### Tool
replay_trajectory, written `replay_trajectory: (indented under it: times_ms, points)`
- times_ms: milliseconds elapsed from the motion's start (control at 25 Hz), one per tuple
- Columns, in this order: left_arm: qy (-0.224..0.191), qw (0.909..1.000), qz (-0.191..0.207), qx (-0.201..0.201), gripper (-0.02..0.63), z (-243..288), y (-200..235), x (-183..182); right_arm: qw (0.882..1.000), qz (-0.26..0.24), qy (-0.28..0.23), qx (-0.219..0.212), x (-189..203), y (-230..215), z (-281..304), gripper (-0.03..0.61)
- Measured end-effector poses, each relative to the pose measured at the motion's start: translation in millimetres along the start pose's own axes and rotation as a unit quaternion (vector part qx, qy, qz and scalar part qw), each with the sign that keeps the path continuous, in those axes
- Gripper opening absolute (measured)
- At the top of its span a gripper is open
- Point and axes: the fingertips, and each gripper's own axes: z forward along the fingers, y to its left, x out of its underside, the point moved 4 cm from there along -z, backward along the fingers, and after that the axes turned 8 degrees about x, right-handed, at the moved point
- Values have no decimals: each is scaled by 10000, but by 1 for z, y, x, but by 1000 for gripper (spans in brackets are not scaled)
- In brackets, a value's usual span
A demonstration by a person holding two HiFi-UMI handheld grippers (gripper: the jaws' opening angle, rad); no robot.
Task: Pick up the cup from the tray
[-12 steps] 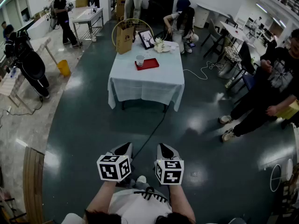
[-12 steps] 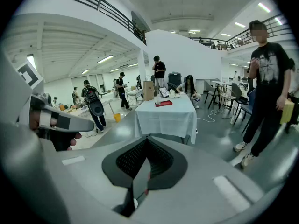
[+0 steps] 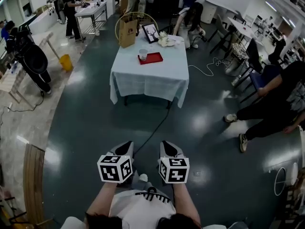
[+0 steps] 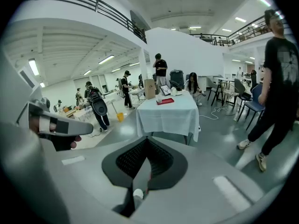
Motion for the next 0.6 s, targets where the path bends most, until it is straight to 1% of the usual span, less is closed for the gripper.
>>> replay_trajectory:
  times_ms: [320, 480, 600]
  points:
    - [2, 10000, -8, -20, 1, 23, 11, -10, 10000, 6, 3, -19, -7, -9, 21, 27]
    - [105, 9999, 80, 70, 0, 45, 21, -27, 10000, -12, 4, -34, -24, -12, 41, 83]
    - [125, 9998, 87, 119, 2, 66, 34, -47, 10000, -15, -52, -47, -42, -15, 63, 129]
